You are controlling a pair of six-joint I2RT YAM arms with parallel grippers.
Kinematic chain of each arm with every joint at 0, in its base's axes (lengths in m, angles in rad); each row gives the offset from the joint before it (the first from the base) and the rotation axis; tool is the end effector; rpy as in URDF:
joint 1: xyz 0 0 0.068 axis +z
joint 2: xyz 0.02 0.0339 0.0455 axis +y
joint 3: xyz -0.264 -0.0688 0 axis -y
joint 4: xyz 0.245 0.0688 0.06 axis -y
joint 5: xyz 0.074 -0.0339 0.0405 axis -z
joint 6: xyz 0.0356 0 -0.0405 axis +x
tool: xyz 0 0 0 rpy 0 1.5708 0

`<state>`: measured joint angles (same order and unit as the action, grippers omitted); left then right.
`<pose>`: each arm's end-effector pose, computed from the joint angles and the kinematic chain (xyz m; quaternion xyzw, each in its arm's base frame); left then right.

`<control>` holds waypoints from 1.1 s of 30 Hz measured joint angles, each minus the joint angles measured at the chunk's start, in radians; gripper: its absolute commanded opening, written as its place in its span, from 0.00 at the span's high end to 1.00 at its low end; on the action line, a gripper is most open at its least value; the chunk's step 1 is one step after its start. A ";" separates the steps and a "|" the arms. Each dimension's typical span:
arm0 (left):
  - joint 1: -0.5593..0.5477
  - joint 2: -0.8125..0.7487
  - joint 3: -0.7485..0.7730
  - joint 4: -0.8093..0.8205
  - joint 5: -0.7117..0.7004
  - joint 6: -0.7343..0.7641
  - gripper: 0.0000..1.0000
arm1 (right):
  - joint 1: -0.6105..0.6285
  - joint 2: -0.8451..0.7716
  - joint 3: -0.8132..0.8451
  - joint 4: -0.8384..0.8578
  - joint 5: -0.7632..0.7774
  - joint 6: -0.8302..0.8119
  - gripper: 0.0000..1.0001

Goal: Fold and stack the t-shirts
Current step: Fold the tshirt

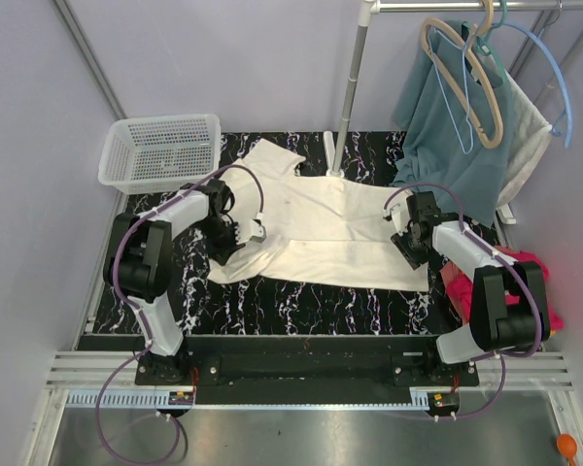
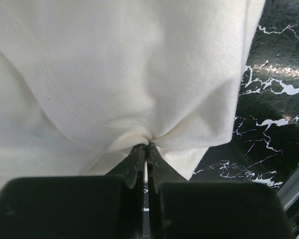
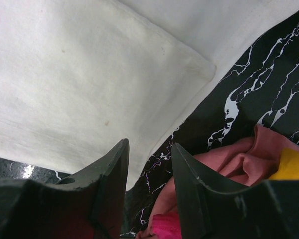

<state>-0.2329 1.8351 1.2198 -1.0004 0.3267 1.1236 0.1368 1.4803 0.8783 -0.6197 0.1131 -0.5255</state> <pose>0.3076 -0.0847 0.1683 0.6161 0.7704 -0.1563 0.0500 0.2675 0.0328 0.1844 -0.3104 0.9330 -0.0881 0.1594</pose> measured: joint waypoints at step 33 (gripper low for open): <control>-0.023 0.031 0.415 0.088 -0.250 -0.062 1.00 | 0.007 0.030 -0.015 0.026 0.001 0.010 0.53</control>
<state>-0.2558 1.8660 1.6348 -0.9127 0.0765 1.0615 0.1440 1.5101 0.8631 -0.5938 0.1139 -0.5159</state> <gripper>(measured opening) 0.008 0.469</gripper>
